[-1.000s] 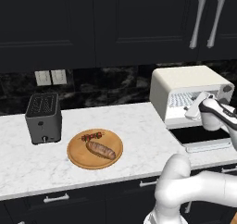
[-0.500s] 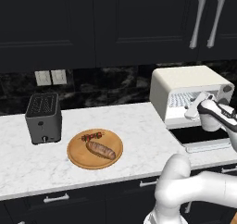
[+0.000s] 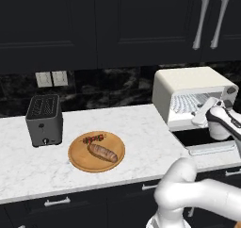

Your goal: Pick up the kebab skewer and baguette bread, and place them inside the toaster oven. Close the toaster oven door and start by setting the timer.

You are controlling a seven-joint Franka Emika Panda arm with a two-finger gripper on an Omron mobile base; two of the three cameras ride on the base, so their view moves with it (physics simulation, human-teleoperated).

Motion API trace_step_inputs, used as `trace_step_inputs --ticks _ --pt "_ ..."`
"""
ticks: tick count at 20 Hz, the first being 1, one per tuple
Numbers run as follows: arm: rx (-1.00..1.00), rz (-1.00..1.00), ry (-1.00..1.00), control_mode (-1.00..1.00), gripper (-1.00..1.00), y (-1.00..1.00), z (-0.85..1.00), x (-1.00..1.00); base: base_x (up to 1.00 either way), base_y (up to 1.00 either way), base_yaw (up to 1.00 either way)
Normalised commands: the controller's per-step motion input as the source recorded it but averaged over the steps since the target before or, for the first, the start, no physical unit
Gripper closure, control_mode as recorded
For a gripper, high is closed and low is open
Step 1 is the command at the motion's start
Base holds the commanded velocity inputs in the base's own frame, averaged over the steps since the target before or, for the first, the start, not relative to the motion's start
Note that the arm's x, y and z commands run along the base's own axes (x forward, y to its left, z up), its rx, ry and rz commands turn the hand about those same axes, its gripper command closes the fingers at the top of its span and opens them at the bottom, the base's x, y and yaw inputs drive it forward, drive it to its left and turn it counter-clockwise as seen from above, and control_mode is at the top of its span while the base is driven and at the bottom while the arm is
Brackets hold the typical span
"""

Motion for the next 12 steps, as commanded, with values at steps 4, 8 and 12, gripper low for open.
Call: trace_step_inputs --ticks 4,8,12 --pt "0.09 0.00 0.06 -1.00 1.00 -0.32 0.23 -0.74 0.00 0.00 0.00" --pt "0.08 0.00 0.11 -1.00 1.00 -0.35 0.19 -0.75 0.00 0.00 0.00" --pt "0.06 0.00 0.10 -1.00 1.00 -0.40 0.13 -0.77 0.00 0.00 0.00"
